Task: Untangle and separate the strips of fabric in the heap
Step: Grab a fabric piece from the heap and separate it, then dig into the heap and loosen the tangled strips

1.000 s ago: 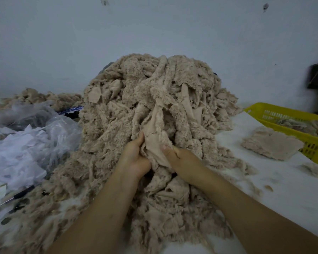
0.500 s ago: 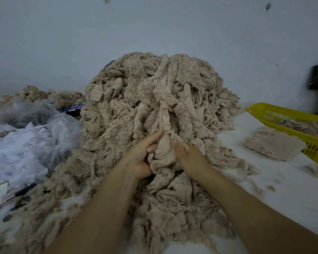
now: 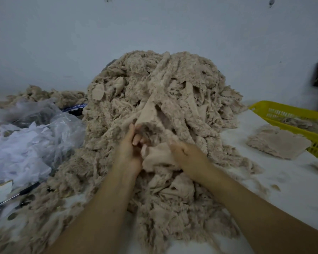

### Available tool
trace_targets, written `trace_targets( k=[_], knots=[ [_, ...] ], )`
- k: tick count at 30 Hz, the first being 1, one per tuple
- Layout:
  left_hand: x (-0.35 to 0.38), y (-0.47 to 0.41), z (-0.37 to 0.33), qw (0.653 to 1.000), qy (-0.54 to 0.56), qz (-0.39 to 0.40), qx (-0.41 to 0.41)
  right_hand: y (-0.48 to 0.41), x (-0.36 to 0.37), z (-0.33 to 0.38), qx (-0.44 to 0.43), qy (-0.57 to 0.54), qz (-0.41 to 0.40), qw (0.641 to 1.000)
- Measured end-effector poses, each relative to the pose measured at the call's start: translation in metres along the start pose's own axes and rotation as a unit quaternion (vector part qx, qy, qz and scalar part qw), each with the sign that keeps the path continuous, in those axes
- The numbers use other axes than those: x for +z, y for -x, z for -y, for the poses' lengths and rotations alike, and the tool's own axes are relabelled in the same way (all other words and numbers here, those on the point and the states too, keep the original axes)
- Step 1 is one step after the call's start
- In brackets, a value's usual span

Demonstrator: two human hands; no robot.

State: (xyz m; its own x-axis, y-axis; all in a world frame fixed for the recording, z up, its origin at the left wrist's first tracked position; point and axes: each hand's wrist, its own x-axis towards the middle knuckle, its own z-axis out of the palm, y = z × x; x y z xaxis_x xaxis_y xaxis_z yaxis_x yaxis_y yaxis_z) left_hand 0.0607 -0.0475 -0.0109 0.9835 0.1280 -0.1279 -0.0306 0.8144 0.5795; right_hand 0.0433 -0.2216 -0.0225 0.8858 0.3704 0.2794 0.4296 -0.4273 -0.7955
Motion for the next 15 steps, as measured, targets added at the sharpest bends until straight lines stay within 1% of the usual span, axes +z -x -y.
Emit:
trace_targets(
  k=[2,4,5,6,8,9,10,11,13,15],
  knots=[
    [0.002,0.001,0.005,1.0,-0.024,-0.004,0.002,-0.003,-0.009,-0.001,0.048,-0.046,-0.039,0.997],
    [0.004,0.001,0.006,0.999,-0.05,-0.011,0.003,-0.004,-0.013,-0.003,0.056,-0.069,-0.041,0.995],
    [0.004,0.001,0.006,0.997,-0.082,-0.003,-0.006,-0.003,-0.011,-0.003,0.049,-0.061,-0.033,0.996],
    [0.004,0.003,0.007,0.991,-0.134,0.011,-0.026,-0.003,-0.007,-0.003,0.038,-0.047,-0.021,0.998],
    [0.004,0.009,0.013,0.962,-0.255,0.054,-0.082,-0.001,0.002,-0.001,0.013,-0.016,0.011,1.0],
    [0.006,0.012,0.017,0.947,-0.293,0.08,-0.102,-0.001,0.006,0.0,-0.003,-0.002,0.029,1.0],
    [0.007,0.014,0.02,0.94,-0.309,0.097,-0.109,-0.001,0.009,0.0,-0.021,0.008,0.044,0.999],
    [0.008,0.016,0.022,0.941,-0.303,0.105,-0.106,-0.001,0.01,-0.001,-0.037,0.016,0.055,0.998],
    [0.009,0.016,0.025,0.958,-0.25,0.108,-0.087,-0.001,0.01,-0.003,-0.055,0.041,0.072,0.995],
    [0.008,0.014,0.027,0.974,-0.191,0.106,-0.059,-0.004,0.008,-0.006,-0.046,0.057,0.083,0.994]
  ],
)
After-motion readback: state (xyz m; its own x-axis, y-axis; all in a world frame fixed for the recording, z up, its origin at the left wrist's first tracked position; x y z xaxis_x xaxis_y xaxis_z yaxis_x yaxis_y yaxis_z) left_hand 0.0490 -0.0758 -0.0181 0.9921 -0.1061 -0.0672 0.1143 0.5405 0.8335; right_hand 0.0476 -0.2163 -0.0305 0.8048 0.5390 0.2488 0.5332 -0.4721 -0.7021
